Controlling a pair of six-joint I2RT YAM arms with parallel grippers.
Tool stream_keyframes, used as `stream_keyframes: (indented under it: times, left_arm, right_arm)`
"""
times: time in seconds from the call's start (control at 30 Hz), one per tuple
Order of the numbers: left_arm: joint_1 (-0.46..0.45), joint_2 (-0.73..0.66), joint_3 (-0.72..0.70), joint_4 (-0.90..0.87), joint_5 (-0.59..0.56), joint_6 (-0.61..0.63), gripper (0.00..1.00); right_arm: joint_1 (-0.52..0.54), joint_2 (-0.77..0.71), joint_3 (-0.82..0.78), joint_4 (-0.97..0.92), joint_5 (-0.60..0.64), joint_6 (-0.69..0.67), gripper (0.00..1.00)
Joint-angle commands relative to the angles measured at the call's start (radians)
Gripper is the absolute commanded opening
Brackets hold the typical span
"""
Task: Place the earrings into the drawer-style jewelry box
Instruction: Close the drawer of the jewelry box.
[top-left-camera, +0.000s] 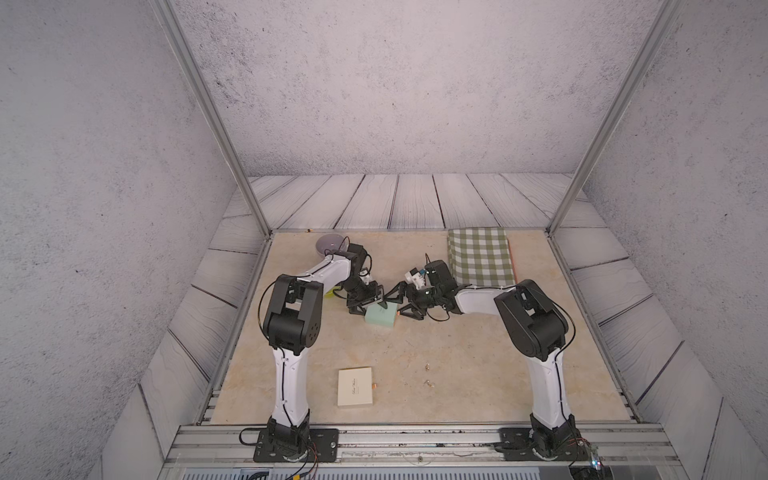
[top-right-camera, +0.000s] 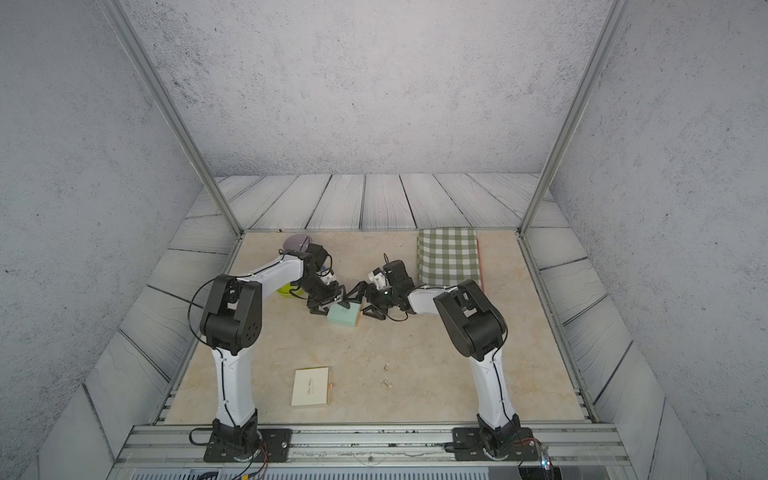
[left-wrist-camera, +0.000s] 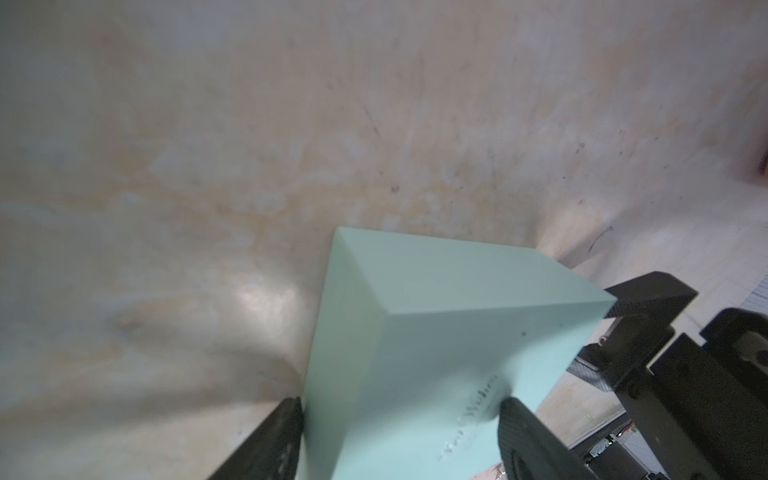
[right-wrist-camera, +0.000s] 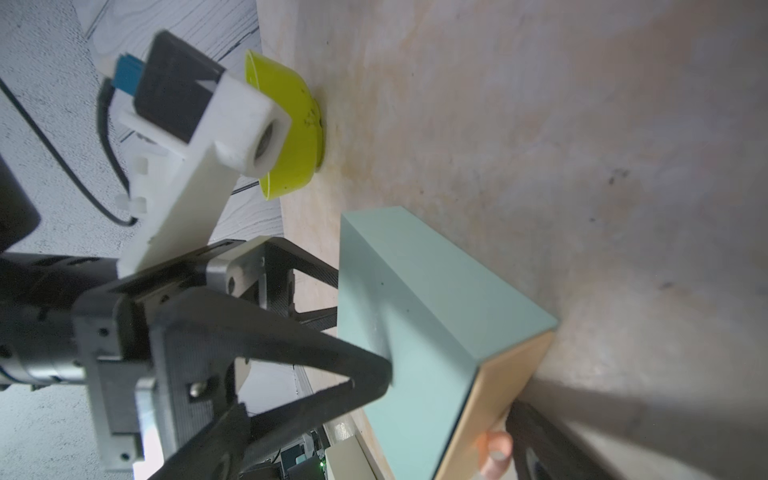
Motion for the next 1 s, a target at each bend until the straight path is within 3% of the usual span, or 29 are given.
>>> stream_keyframes:
  times: [0.0,0.23,0.43,0.5,0.73,0.83,0.97]
  left_arm:
    - [-0.011,-0.02,-0.013,0.013,0.025,-0.008,0.77]
    - [-0.007,-0.035,-0.012,-0.012,-0.012,-0.003,0.77]
    - [0.021,-0.152,-0.088,-0.015,-0.103,-0.028,0.78]
    - [0.016,-0.205,-0.139,0.007,-0.081,-0.041,0.78]
    - [-0.124,-0.359,-0.378,0.164,0.025,-0.13,0.8]
    - [-0.189,-0.341,-0.399,0.208,0.025,-0.158,0.8]
    - [-0.195,-0.268,-0.346,0.217,0.008,-0.147,0.8]
  right_arm:
    - [0.017,0.015,0.032,0.03,-0.021,0.018,0.99]
    - [-0.005,-0.002,0.025,-0.029,-0.017,-0.028,0.99]
    - [-0.093,-0.165,-0.024,-0.281,0.052,-0.234,0.99]
    - [-0.112,-0.234,-0.048,-0.363,0.082,-0.304,0.99]
    - [-0.126,-0.443,-0.249,-0.486,0.155,-0.426,0.99]
    - [-0.131,-0.491,-0.317,-0.478,0.164,-0.429,0.99]
    - [-0.14,-0.519,-0.359,-0.45,0.163,-0.421,0.99]
